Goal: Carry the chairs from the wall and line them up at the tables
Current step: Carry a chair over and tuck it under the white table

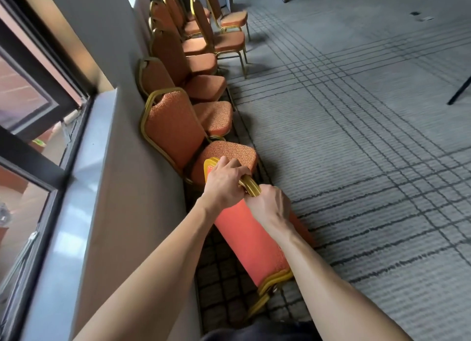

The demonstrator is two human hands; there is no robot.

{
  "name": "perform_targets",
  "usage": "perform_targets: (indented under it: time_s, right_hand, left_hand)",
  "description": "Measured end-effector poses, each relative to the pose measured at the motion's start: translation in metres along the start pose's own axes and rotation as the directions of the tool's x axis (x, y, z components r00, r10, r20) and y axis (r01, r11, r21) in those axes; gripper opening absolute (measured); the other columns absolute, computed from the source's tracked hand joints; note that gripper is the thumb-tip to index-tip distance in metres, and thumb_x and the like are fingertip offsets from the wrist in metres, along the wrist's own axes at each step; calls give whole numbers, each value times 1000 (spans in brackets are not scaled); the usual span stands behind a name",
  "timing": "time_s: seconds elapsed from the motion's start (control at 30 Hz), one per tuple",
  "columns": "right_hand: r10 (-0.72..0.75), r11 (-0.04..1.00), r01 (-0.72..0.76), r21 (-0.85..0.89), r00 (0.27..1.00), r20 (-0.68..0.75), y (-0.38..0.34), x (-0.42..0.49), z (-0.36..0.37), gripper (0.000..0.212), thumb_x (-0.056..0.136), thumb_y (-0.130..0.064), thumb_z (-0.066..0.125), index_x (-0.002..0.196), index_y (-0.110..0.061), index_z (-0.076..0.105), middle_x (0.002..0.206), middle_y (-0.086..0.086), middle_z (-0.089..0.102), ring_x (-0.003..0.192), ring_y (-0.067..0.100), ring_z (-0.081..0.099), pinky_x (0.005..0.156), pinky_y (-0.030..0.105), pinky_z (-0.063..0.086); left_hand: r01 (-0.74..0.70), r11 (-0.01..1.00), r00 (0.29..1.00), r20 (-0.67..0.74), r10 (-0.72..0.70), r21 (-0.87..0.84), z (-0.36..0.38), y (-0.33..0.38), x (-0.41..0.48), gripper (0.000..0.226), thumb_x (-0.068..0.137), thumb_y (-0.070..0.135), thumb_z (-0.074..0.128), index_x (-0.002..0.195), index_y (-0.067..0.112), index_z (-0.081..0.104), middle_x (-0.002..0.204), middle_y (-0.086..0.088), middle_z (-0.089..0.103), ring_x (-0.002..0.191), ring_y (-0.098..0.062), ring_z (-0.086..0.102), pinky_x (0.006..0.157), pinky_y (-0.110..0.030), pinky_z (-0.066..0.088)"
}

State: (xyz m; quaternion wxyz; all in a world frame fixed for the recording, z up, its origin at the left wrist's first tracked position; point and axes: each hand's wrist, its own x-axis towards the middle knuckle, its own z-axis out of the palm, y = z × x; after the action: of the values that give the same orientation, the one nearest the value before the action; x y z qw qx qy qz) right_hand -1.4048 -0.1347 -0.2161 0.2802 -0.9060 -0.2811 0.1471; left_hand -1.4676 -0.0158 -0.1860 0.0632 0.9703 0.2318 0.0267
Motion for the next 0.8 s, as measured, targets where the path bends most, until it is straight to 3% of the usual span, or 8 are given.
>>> perform_targets:
  time_s: [0.27, 0.43, 0.67, 0.8]
  right_hand:
    - [33, 999, -34, -40, 999, -20, 20, 22, -22, 41, 84, -55, 65, 81, -15, 76, 80, 8, 74, 78, 31, 68, 64, 33, 48]
    - [-11, 995, 10, -104, 1000, -12, 30, 33, -40, 37, 84, -52, 63, 85, -18, 77, 81, 9, 74, 78, 33, 66, 64, 32, 45]
    - [-75, 983, 42, -178, 980, -183, 48, 36, -40, 37, 83, -51, 65, 72, -16, 75, 70, 8, 65, 73, 28, 61, 61, 31, 37]
    - [-99, 985, 66, -158, 972, -213, 53, 39, -45, 29, 84, -47, 70, 69, -22, 67, 66, -1, 46, 66, 21, 47, 61, 31, 32]
  left_hand:
    - [-36, 999, 999, 41, 36, 9, -10, 22, 24, 41, 89, 35, 69, 130, 36, 62, 114, 2, 54, 110, -23, 37, 70, -33, 38]
    - [-60, 998, 998, -23, 60, -34, -2, 22, 30, 40, 89, 34, 69, 129, 34, 63, 109, 0, 53, 110, -24, 37, 66, -35, 43]
    - [-55, 979, 988, -153, 24, -198, 21, 24, 38, 30, 74, 38, 79, 98, 21, 73, 87, 3, 51, 85, -21, 45, 67, -36, 43]
    - [-7, 958, 992, -122, -29, -287, 37, 25, 49, 23, 76, 29, 75, 88, 11, 69, 91, -2, 49, 90, -24, 39, 80, -38, 41]
